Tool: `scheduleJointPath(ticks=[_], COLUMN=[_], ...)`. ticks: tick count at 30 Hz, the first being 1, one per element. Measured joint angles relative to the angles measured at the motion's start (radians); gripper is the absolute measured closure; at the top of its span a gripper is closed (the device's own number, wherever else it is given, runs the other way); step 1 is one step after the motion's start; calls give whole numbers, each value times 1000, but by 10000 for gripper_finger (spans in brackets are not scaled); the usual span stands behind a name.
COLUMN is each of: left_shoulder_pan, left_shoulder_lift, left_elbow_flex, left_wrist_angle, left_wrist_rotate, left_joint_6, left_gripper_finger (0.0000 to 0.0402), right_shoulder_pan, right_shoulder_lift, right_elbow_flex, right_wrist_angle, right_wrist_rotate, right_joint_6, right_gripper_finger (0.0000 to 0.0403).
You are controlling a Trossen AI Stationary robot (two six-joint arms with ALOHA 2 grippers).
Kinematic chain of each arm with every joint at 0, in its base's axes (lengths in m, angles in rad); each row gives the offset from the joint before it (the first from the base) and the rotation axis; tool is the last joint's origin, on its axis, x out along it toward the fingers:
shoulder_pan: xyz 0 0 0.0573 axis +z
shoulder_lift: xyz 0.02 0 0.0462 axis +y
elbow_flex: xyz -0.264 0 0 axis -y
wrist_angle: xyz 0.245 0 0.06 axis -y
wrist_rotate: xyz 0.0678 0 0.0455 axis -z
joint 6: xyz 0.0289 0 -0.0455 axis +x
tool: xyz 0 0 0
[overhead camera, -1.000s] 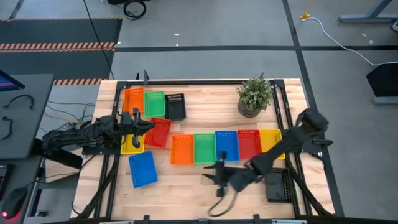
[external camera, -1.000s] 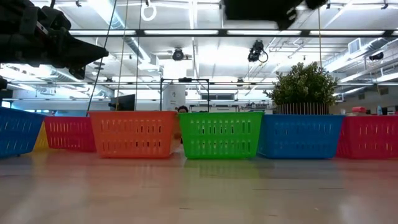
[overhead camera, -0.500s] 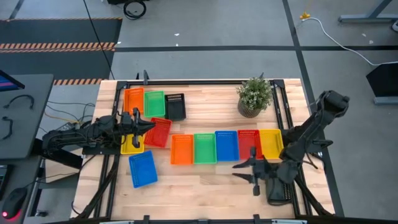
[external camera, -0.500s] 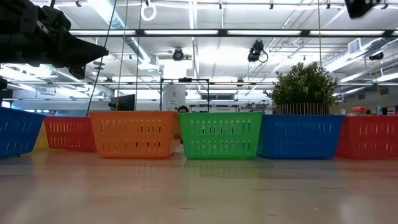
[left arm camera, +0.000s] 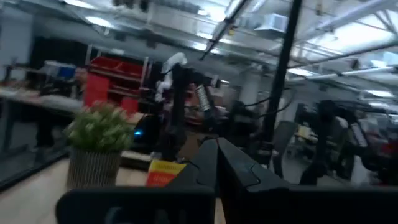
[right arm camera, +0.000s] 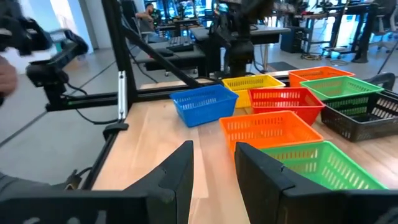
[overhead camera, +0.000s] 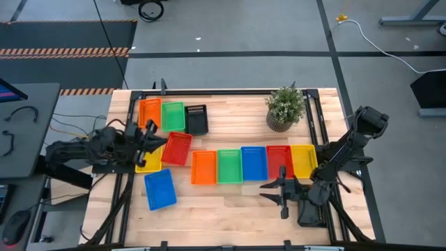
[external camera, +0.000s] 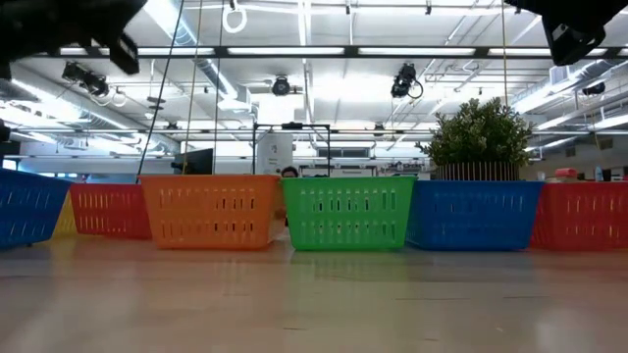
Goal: Stack baskets by color
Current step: Stack the left blue bin on top of the right blue bin
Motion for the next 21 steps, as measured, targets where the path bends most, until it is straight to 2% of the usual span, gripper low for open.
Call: scheduleJointPath(ticks=[6,11,15,21], left_shoulder_pan=[-147,-300,-420,-600], left_shoulder_lift=[258,537,754,1038], left_elbow_flex=[235,483,668,891], left_wrist_angle=[-218,-612,-929,-1324], left_wrist_rotate=[-92,-267,-380,-363], left_joint_6=[87,81,-48,-370], left_gripper_finger=[394,395,395,396], right_shoulder_pan=[-15,-12,-8,-8], right_shoulder_lift=[0,0,1,1], right_elbow_flex=[0,0,0,0], right_wrist_angle=[0,6,6,6], right_wrist_rotate=[0,-5,-13,-13], right_joint_6=[5,17,28,27], right_gripper_finger=[281,281,281,280])
